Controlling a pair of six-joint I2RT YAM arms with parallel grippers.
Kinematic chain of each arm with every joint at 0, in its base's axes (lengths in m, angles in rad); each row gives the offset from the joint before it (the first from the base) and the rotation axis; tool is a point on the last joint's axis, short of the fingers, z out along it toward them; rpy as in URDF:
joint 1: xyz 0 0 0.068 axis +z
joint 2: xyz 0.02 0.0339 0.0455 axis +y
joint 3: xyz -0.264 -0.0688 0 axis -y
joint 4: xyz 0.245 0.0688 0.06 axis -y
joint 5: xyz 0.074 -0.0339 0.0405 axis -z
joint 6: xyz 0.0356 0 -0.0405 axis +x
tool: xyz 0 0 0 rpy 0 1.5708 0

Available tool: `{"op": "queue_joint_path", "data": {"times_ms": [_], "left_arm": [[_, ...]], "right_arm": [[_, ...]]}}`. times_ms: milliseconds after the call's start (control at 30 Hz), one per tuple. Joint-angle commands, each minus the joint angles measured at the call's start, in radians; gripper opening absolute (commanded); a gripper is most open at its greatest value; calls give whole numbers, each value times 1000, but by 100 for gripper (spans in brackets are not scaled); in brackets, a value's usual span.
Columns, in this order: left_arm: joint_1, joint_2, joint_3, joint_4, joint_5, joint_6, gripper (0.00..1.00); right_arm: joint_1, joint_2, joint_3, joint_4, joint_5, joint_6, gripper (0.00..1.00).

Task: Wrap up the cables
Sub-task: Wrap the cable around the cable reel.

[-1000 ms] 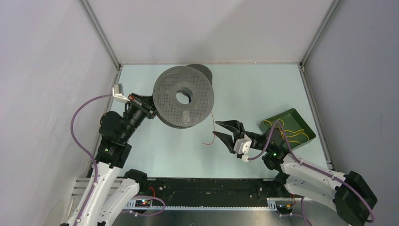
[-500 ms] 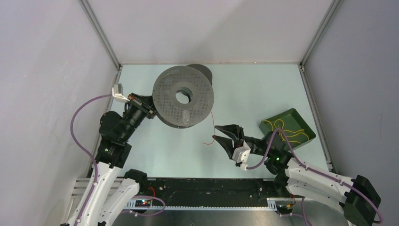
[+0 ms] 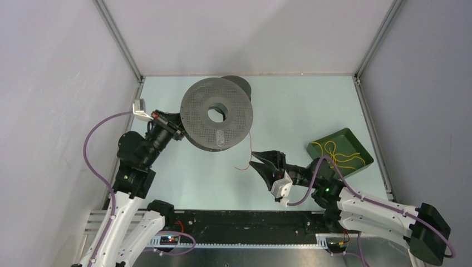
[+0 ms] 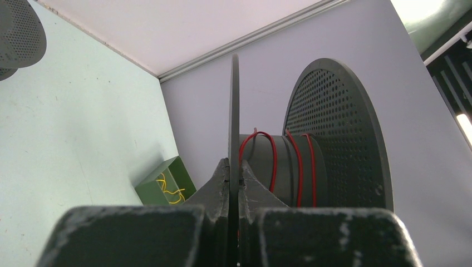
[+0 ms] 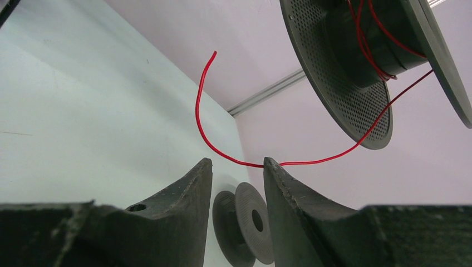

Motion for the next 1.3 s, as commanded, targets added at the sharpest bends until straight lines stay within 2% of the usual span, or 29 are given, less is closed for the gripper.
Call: {"op": "queue_joint_path", "data": {"times_ms": [0,200,267,467,667,767,867,933,1100,1267], "left_arm": [[11,-7,32,76,14,-37,0],[12,-7,27,75,12,-40,0],[12,-6,28,75,13,-41,0],[12,-5,24,75,13,-49,0],[13,-9,9,75,8,-56,0],[12,-9,11,75,10,-55,0],[14,-12,12,73,10,-49,0],[18,-12,16,61,6,-29,0],[39,-10,13,39,10,-1,0],[55,1,13,33,21,9,0]], "right_arm": [[20,-1,42,22,42,-31,43],[42,-2,45,20,65,-49,43],[45,3,50,11,68,-53,40],[55,17,64,9,68,-65,15],[76,47,113,-19,60,-78,7],[89,69,123,-16,64,-85,8],[99,73,125,-31,89,-99,22],[102,59,125,-50,108,-100,27],[102,-21,165,-176,128,-93,33],[85,-58,187,-298,141,-102,34]]}}
